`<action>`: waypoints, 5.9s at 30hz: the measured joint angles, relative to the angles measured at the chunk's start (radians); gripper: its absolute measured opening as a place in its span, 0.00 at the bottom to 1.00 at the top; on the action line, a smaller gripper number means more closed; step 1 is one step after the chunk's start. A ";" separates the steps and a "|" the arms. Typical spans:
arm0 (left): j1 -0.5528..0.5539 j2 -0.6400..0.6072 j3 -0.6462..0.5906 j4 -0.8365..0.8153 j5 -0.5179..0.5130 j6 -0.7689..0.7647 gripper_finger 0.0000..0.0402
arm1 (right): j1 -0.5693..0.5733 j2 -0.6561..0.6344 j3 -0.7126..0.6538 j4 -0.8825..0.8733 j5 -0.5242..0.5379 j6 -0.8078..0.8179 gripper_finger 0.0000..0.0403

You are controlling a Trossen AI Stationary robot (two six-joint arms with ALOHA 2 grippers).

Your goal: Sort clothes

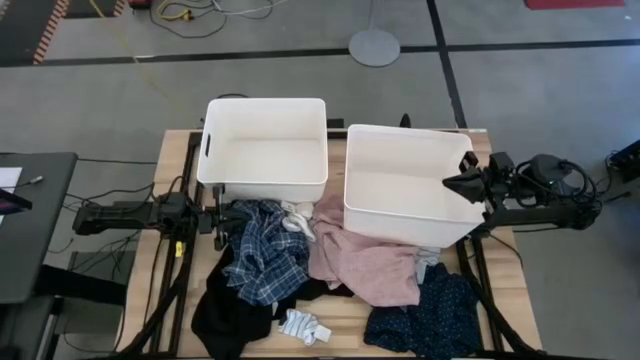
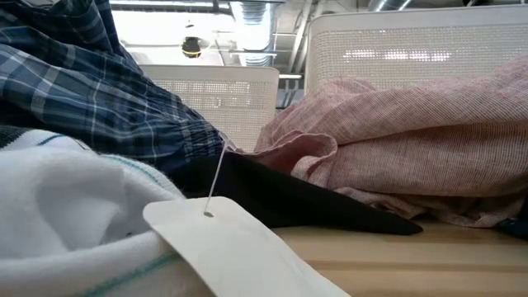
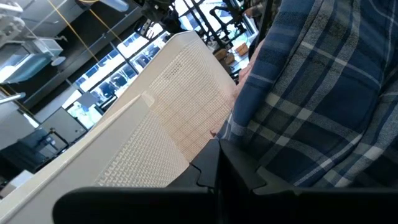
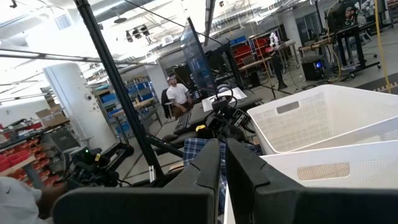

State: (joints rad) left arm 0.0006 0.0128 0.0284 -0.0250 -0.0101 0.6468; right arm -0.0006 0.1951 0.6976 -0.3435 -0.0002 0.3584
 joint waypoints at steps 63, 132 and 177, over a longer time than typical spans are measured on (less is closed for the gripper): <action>0.000 0.000 0.000 0.046 -0.005 0.340 0.02 | 0.000 0.000 0.000 0.000 0.000 0.000 0.11; -0.018 0.851 1.117 0.080 0.637 -0.682 0.02 | 0.000 0.000 0.000 -0.001 0.000 0.000 0.11; -0.596 1.590 1.459 -1.289 -0.314 -0.863 0.85 | 0.000 0.000 0.000 -0.023 0.000 0.000 0.11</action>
State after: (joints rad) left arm -0.5951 1.6027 1.4875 -1.3135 -0.3240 -0.2162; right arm -0.0009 0.1951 0.6975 -0.3664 -0.0002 0.3584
